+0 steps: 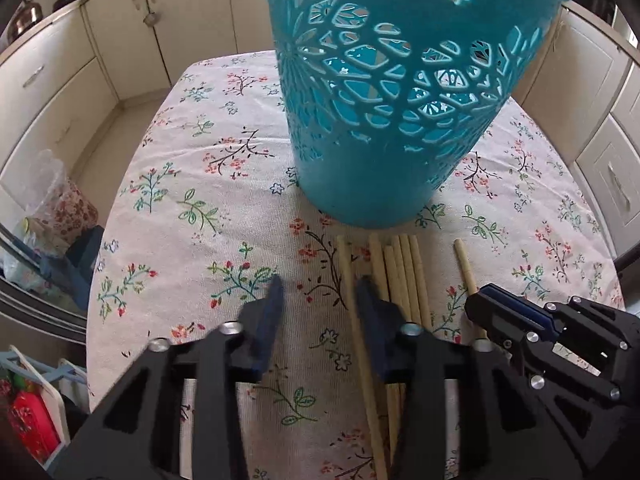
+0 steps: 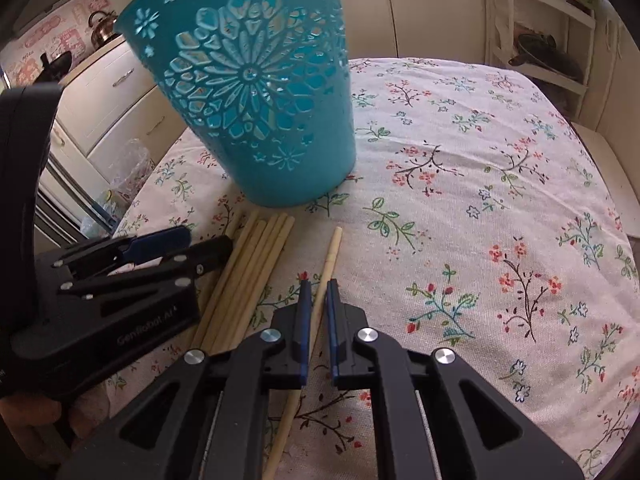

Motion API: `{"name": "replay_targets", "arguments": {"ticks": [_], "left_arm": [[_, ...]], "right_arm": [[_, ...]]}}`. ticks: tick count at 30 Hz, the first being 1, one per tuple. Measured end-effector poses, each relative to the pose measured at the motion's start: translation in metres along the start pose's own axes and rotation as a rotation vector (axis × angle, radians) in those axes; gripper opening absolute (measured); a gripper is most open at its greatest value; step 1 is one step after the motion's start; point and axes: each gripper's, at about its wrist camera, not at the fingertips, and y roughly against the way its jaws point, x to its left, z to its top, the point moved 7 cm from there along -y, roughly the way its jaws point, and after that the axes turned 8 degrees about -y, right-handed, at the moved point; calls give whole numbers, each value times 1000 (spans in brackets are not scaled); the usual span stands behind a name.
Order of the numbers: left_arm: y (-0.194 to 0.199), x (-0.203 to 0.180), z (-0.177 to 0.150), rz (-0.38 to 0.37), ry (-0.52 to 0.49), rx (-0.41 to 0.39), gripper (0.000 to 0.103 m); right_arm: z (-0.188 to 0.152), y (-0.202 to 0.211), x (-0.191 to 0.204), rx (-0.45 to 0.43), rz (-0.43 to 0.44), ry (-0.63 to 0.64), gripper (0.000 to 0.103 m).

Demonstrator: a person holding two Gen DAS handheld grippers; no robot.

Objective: Organize utensils
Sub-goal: 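Grasp another chopstick from the bundle with the left gripper, then release the chopstick over the cup with the left gripper while the right grasps another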

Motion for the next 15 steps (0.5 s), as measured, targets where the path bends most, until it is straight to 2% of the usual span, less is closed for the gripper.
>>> {"name": "replay_targets", "arguments": {"ticks": [2,5,10,12,15], "left_arm": [[0,2,1,-21,6,2,8],[1,7,0,-79,36,24,7],[0,9,0,-104,31,22,5],[4,12,-2,-162,61,19,5],[29,22,-6,-218,92,-41,5]], "right_arm": [[-1,0,3,5,-8,29,8],[0,0,2,22,-2,31,8],[1,-3,3,8,-13,41,8],[1,-3,4,6,-18,52,8],[1,-3,3,5,-10,45,8]]}}
